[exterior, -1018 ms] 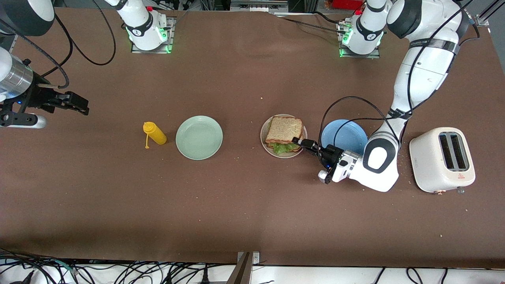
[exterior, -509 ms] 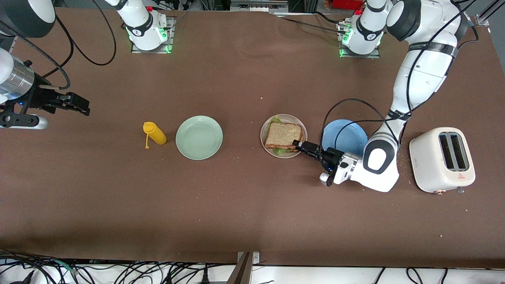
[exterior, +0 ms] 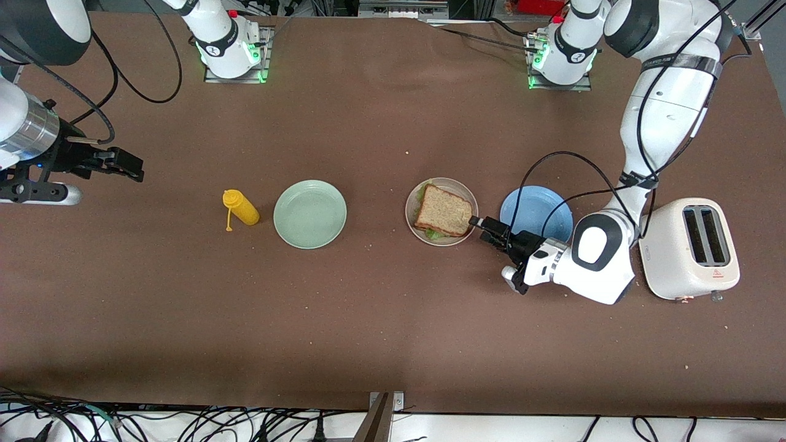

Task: Make sandwich in beige plate with both arms
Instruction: 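Lay the toast on the lettuce and open the left gripper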

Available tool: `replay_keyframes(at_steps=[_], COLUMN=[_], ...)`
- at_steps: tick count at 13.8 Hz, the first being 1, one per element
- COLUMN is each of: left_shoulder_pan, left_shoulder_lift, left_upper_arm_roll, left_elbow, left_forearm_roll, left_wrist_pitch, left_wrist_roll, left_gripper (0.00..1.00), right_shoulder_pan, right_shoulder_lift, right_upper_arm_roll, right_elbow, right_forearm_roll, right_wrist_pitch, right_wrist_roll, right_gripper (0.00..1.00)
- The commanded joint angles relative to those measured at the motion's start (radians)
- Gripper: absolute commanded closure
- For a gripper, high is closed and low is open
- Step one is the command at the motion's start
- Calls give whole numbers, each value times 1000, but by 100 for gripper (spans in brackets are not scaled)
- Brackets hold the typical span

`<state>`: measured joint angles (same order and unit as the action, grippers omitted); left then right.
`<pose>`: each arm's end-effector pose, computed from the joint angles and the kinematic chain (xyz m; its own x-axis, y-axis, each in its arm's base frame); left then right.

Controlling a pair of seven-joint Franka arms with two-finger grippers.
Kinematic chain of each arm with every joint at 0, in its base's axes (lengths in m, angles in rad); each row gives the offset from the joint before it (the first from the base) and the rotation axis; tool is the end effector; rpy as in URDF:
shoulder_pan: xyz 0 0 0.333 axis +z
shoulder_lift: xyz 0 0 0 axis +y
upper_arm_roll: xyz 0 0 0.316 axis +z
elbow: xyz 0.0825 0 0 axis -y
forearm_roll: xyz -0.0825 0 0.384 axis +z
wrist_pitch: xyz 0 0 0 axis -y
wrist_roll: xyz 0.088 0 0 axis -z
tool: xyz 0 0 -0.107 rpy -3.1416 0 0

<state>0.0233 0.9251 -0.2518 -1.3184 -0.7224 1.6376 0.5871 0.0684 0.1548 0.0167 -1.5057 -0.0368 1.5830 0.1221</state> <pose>0.6650 -0.1848 0.1911 0.8462 -0.5223 -0.1054 -0.1804 -0.4670 0.8656 0.5978 0.0464 0.5669 0.9967 -0.0367 -0.0727 -0.0336 -0.9985 0.0433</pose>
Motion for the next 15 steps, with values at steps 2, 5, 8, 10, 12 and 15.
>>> replay_keyframes(at_steps=[2,5,8,10,12,15], left_shoulder_pan=[4,7,14,14,9,-19], left_shoulder_lift=[-124,-231,-342,-438,-497,-554], left_upper_arm_roll=[3,2,5,5,0,-12], left_elbow=[-10,-12,-12,-15,-15,-7], left_forearm_roll=[162,274,421,544,676,877], left_wrist_pitch=[-4,-19,-65,-65,-83,-85], left_wrist_roll=[-140,-236,-306,-427,-507,-617], left_gripper=[0,0,0,0,0,0], right_shoulder_pan=[-4,-4,-5,-5,-5,-7], right_shoulder_lift=[0,0,0,0,0,2], right_upper_arm_roll=[6,6,6,6,6,6], right_elbow=[4,7,18,27,30,30], right_forearm_roll=[11,9,9,9,8,11], right_wrist_pitch=[3,17,22,20,20,9], right_wrist_roll=[7,8,5,-1,-4,-2], right_gripper=[0,0,0,0,0,0])
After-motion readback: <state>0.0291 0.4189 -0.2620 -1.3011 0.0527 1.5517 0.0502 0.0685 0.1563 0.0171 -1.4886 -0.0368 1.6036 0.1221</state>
